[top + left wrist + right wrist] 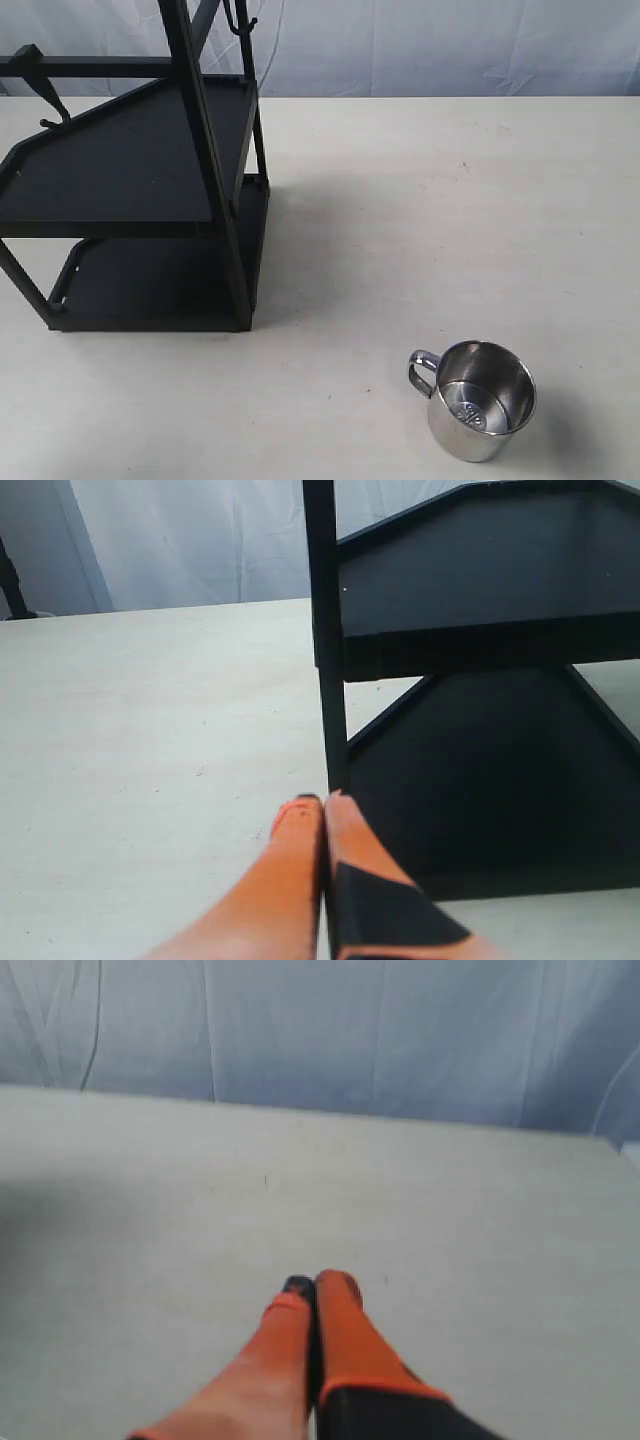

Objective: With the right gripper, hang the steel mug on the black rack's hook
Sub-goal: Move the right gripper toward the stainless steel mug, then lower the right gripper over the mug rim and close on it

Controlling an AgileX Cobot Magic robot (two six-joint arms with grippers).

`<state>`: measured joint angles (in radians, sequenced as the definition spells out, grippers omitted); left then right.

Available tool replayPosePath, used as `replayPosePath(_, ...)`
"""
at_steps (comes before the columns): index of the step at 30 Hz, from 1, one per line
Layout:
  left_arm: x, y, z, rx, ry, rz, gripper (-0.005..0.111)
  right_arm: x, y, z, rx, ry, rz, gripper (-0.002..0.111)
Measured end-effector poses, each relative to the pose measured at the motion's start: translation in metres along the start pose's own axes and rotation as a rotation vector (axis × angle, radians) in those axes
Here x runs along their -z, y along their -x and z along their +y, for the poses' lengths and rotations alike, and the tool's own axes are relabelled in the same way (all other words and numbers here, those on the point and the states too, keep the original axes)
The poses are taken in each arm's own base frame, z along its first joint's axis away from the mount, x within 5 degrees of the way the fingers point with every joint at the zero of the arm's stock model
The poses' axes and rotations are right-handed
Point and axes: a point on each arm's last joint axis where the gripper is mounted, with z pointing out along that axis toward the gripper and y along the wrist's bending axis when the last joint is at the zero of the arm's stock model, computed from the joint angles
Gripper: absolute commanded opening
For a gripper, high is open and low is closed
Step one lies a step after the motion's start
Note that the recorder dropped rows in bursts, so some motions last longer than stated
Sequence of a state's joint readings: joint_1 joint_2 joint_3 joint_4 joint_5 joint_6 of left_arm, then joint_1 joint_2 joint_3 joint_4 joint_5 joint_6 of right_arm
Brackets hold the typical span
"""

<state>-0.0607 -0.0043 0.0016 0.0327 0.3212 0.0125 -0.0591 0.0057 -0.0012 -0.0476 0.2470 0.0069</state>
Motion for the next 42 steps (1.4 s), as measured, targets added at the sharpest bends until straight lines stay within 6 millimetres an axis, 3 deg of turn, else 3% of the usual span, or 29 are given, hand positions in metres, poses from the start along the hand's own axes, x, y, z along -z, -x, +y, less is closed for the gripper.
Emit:
replayPosePath(7,0.0,0.0,0.0,0.0,0.0,0.0,0.0,0.011,0.043,-0.009,-0.475,0.021,-0.506,-0.001)
replayPosePath(11,0.0,0.0,0.0,0.0,0.0,0.0,0.0,0.012,0.044,-0.012,-0.913,0.108,-0.533,-0.001)
replayPosePath(14,0.0,0.0,0.0,0.0,0.0,0.0,0.0,0.01,0.04,-0.009,-1.015,0.133,-0.455,-0.001)
replayPosePath(17,0.0,0.0,0.0,0.0,0.0,0.0,0.0,0.005,0.047,-0.004,-0.98,0.124,-0.313,-0.001)
replayPosePath(21,0.0,0.0,0.0,0.0,0.0,0.0,0.0,-0.016,0.076,0.001,-0.818,0.077,-0.068,-0.001)
replayPosePath(26,0.0,0.0,0.0,0.0,0.0,0.0,0.0,-0.062,0.119,0.004,-0.53,0.016,0.306,-0.001)
replayPosePath(30,0.0,0.0,0.0,0.0,0.0,0.0,0.0,-0.105,0.135,0.003,-0.369,-0.012,0.631,-0.001)
replayPosePath(35,0.0,0.0,0.0,0.0,0.0,0.0,0.0,-0.151,0.118,0.007,-0.236,0.033,0.97,0.003)
replayPosePath(37,0.0,0.0,0.0,0.0,0.0,0.0,0.0,-0.16,0.106,0.011,-0.207,0.092,1.074,0.015)
replayPosePath(40,0.0,0.0,0.0,0.0,0.0,0.0,0.0,-0.167,0.09,0.021,-0.188,0.227,1.203,0.041)
replayPosePath(42,0.0,0.0,0.0,0.0,0.0,0.0,0.0,-0.171,0.084,0.028,-0.204,0.31,1.242,0.05)
